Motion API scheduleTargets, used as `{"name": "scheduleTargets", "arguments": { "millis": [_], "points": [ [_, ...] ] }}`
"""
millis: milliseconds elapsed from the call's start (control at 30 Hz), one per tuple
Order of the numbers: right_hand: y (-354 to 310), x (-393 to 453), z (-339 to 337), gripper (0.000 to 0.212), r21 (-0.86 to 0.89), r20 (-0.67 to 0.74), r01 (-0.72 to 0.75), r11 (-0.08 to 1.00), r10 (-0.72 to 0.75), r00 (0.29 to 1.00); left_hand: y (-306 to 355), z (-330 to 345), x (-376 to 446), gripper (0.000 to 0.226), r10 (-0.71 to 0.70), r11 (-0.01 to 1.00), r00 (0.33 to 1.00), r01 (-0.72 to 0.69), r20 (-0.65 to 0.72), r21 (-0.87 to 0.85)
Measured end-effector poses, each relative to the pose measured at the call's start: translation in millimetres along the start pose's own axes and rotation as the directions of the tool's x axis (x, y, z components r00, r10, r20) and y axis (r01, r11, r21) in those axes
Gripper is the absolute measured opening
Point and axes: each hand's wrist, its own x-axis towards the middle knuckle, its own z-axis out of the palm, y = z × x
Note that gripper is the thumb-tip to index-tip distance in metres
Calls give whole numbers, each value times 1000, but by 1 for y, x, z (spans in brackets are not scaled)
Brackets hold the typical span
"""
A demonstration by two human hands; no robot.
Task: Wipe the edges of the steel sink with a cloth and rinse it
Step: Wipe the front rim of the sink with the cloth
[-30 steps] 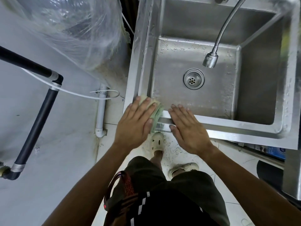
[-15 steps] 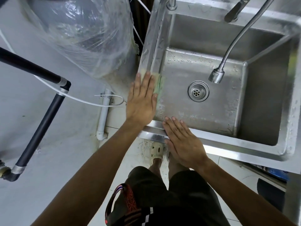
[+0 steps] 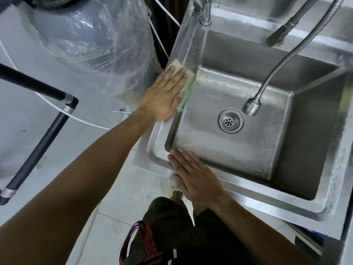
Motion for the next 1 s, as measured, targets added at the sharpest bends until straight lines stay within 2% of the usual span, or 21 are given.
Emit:
{"name": "scheduleTargets", "arguments": {
  "millis": [133,333,400,467,567,700,833,1000],
  "points": [
    [-13,43,-1,62,118,-7,-107,987,108,994,-3,8,-31,61,36,999,999,-36,-3,8],
    [-30,81,-2,64,81,24,-140,987,138,990,-12,-12,-14,69,110,991,989,-117,102,67],
    [-31,79,1,64,87,23,-145,986,144,989,-18,-17,2,69,142,984,985,-151,98,91],
    [-34,80,2,64,112,13,-165,980,165,986,-22,-22,29,66,130,987,989,-136,73,86],
    [-44,96,4,71,148,-34,-279,949,286,958,-22,-25,62,67,90,992,995,-93,36,88],
    [-56,123,4,77,171,-90,-435,884,454,886,-25,-15,49,66,107,989,994,-107,13,101],
    [-64,129,6,75,191,-162,-473,860,503,849,-13,-15,42,65,37,999,999,-37,9,11],
    [-68,133,10,74,200,-197,-504,840,538,819,-7,-22,84,64,-42,999,999,42,-32,10]
  ]
}}
